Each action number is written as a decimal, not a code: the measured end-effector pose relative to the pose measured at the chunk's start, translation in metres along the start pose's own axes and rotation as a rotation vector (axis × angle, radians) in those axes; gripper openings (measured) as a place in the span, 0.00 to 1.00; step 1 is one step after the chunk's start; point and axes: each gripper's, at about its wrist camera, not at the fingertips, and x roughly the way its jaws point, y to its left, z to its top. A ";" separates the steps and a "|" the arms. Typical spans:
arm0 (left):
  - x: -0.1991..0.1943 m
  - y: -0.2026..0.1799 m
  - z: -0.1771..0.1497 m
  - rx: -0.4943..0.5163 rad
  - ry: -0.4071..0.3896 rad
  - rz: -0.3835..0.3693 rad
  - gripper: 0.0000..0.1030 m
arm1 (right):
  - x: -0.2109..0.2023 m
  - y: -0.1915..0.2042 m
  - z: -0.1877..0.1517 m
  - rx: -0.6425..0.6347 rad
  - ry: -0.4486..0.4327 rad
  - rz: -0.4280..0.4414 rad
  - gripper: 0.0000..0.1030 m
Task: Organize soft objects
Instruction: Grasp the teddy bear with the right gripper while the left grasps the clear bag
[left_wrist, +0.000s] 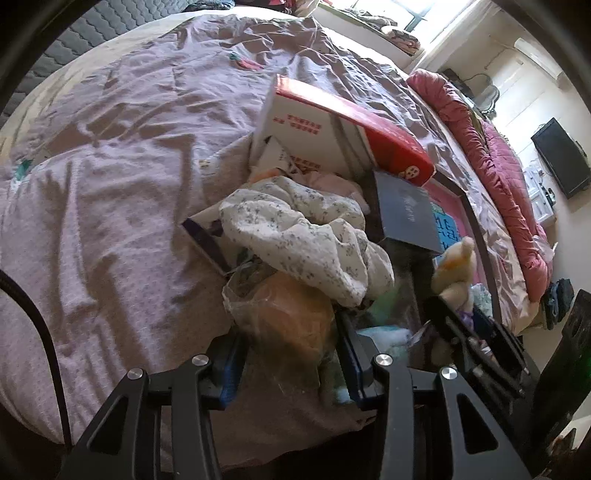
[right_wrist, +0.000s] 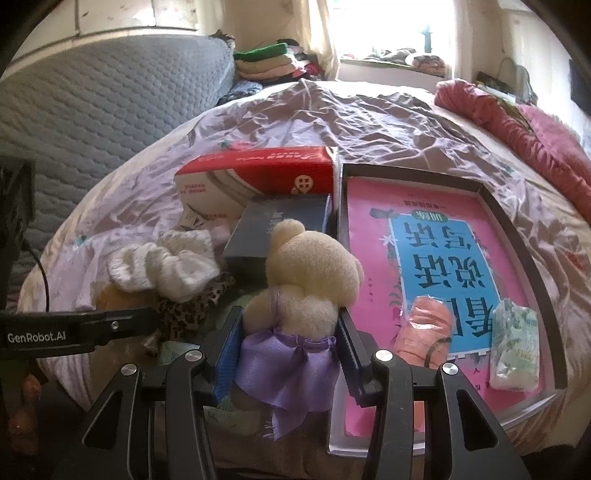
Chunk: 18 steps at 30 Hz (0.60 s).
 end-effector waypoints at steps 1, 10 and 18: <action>-0.001 0.002 0.000 -0.004 0.002 -0.004 0.44 | -0.001 -0.001 0.000 0.008 -0.003 0.003 0.48; -0.007 0.000 -0.015 0.025 0.031 0.026 0.44 | -0.011 0.004 -0.002 0.009 -0.014 0.032 0.48; -0.001 0.008 -0.027 0.012 0.092 0.137 0.44 | -0.014 0.005 -0.005 0.013 -0.001 0.050 0.48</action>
